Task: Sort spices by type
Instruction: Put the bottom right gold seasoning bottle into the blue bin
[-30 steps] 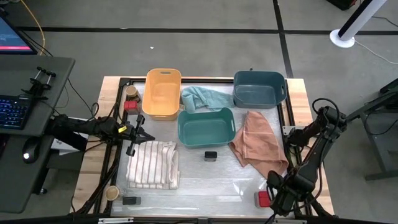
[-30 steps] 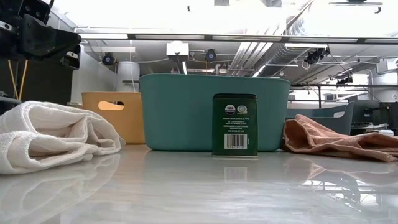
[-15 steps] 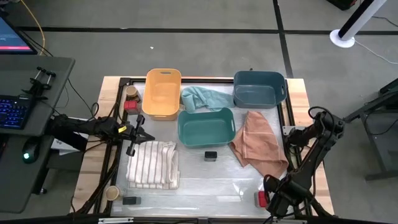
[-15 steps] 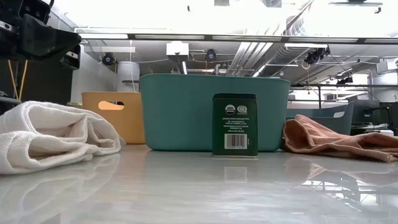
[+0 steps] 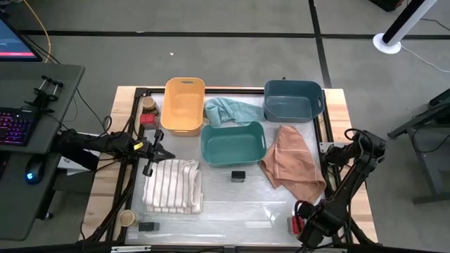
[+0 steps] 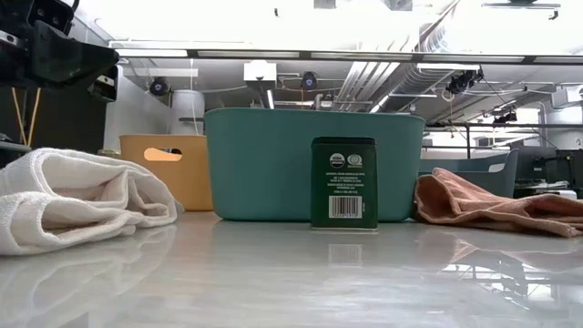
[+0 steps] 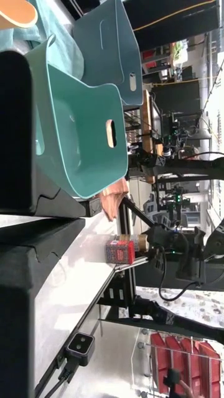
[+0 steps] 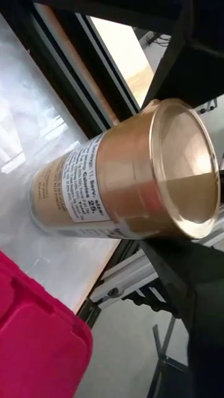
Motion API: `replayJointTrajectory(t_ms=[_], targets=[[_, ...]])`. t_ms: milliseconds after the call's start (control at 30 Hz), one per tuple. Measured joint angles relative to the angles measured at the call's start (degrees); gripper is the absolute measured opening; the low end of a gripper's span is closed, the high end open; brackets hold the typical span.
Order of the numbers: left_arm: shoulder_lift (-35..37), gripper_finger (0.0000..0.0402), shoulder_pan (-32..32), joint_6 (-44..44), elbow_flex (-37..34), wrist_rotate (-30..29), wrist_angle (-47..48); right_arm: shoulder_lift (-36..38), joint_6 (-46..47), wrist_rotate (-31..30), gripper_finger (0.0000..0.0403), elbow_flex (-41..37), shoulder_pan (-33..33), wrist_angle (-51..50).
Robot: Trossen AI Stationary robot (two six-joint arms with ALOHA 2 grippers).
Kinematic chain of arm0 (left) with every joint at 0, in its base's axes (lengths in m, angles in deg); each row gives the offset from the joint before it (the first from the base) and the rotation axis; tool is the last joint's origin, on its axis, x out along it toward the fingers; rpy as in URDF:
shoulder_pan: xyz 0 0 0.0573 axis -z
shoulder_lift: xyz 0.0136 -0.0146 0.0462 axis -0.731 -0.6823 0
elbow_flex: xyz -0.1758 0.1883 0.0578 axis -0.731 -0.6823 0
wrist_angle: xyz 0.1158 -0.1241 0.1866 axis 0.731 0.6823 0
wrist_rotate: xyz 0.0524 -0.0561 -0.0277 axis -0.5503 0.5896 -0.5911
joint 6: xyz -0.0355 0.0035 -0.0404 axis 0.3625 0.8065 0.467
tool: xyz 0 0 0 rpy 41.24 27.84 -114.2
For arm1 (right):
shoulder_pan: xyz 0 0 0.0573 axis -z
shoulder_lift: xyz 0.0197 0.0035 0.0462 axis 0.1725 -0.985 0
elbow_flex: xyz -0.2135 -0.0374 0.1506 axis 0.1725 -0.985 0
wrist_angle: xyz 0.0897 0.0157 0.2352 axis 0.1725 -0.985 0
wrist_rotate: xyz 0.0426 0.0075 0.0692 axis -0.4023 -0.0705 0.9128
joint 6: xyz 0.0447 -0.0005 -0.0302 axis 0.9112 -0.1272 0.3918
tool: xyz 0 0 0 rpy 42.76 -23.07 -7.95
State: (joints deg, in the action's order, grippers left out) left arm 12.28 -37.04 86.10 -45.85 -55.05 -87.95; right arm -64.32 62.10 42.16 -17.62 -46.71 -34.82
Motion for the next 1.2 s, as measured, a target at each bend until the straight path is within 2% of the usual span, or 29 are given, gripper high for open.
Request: replayJointTrajectory(t_ms=[67, 200, 400, 467, 533, 667, 733, 833, 1000, 1200], targets=[[0.0, 0.0001, 0.0, 0.0, 0.0, 0.0, 0.0, 0.1, -0.2, 0.5, 0.0274, 0.0, 0.0, -0.3], [0.0, 0.0001, 0.0, 0.0, 0.0, 0.0, 0.0, 0.8, -0.6, 1.0, 0.0273, 0.5, 0.0, -0.9], [0.0, 0.0001, 0.0, 0.0, 0.0, 0.0, 0.0, 4.2, -0.6, 0.0, 0.0273, 9.4, 0.9, -9.8], [0.0, 0.0001, 0.0, 0.0, 0.0, 0.0, 0.0, 5.7, -0.6, -4.0, 0.0273, 14.5, 2.2, -13.7], [0.0, 0.0001, 0.0, 0.0, 0.0, 0.0, 0.0, 7.3, -0.6, -10.6, 0.0273, 19.6, 4.4, -16.1], [0.0, 0.0001, 0.0, 0.0, 0.0, 0.0, 0.0, 9.9, -1.1, -29.1, 0.0273, 28.6, 11.2, -23.2], [0.0, 0.0001, 0.0, 0.0, 0.0, 0.0, 0.0, 11.0, -4.9, -36.4, 0.0273, 32.0, 15.9, -24.6], [0.0, 0.0001, 0.0, 0.0, 0.0, 0.0, 0.0, 13.1, -13.5, -42.6, 0.0273, 32.6, 25.3, -23.9], [0.0, 0.0001, 0.0, 0.0, 0.0, 0.0, 0.0, 14.5, -29.0, -47.0, 0.0273, 30.2, 46.5, -24.2], [0.0, 0.0001, 0.0, 0.0, 0.0, 0.0, 0.0, 14.5, -42.3, -48.6, 0.0273, 26.4, 73.7, -24.4]])
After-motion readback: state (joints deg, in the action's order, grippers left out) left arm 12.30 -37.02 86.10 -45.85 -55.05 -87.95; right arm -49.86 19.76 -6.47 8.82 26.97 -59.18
